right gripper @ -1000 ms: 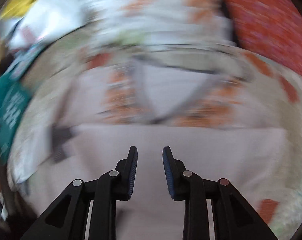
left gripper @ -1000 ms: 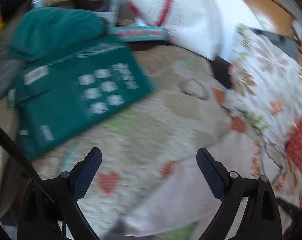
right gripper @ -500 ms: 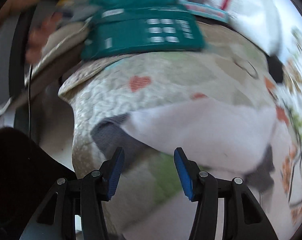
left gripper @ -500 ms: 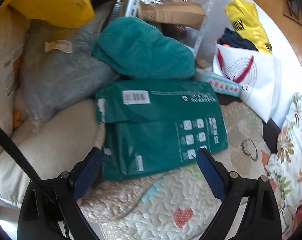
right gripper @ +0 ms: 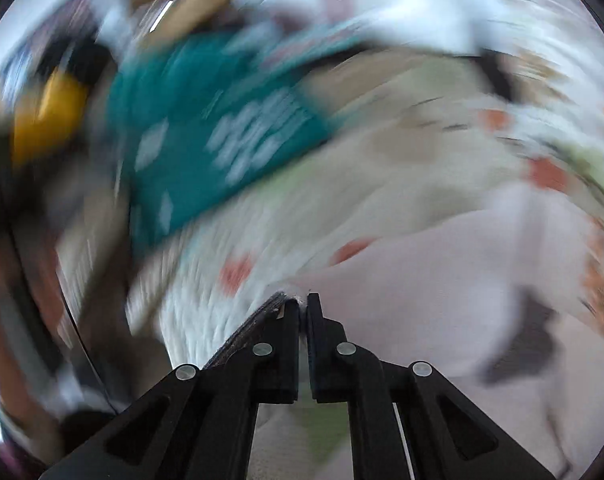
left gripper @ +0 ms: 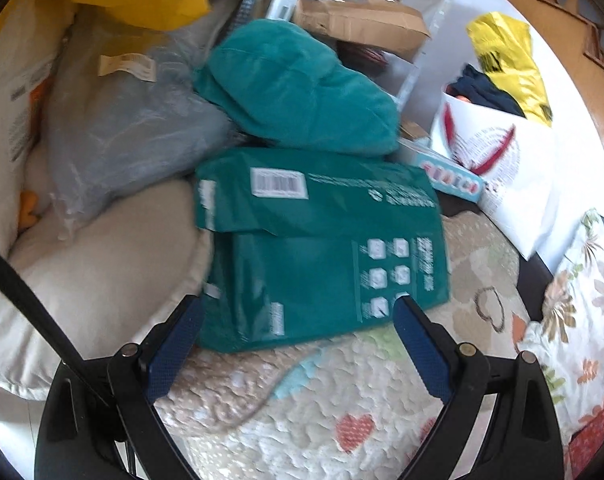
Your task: Fold small clothes
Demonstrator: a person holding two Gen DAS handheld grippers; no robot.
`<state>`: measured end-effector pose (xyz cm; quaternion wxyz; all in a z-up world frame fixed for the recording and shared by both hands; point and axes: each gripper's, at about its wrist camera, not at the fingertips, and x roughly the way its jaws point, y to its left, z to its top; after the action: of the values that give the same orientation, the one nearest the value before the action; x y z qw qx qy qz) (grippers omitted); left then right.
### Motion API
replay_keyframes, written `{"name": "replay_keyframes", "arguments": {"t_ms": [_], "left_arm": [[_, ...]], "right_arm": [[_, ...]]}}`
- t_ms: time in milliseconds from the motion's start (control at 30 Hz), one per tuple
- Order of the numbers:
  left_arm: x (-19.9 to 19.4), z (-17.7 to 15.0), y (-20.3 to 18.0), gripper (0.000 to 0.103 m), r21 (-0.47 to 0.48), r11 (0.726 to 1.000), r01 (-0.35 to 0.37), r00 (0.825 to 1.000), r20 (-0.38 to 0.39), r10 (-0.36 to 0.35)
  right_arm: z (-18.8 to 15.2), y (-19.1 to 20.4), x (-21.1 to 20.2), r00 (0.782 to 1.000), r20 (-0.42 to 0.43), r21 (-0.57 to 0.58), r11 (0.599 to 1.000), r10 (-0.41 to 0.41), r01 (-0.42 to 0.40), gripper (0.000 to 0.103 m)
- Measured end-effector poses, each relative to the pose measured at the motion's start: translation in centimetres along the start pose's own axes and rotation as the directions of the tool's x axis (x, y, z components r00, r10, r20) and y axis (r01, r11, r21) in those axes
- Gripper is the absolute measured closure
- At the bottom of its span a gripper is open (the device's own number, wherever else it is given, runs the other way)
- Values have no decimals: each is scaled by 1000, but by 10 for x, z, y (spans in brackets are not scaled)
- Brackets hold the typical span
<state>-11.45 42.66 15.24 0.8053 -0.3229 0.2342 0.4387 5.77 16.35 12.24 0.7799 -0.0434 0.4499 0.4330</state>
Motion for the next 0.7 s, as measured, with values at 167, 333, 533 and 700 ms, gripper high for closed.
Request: {"name": "replay_keyframes", "arguments": {"t_ms": [167, 333, 533, 700], "left_arm": [[-1, -19, -35, 8, 69, 994, 84, 995, -49, -81], [-10, -44, -74, 8, 157, 976, 153, 987, -66, -144], [-15, -81, -124, 8, 281, 932, 229, 972, -124, -201], [-14, -109, -156, 8, 353, 893, 280, 955, -195, -222]], "right_arm": [[-24, -132, -126, 973, 188, 399, 916, -133, 48, 99], [-119, -235, -188, 926, 68, 641, 727, -371, 244, 95], [-176, -273, -218, 890, -30, 709, 618, -455, 340, 84], [-157, -257, -226, 877, 18, 621, 692, -480, 367, 55]]}}
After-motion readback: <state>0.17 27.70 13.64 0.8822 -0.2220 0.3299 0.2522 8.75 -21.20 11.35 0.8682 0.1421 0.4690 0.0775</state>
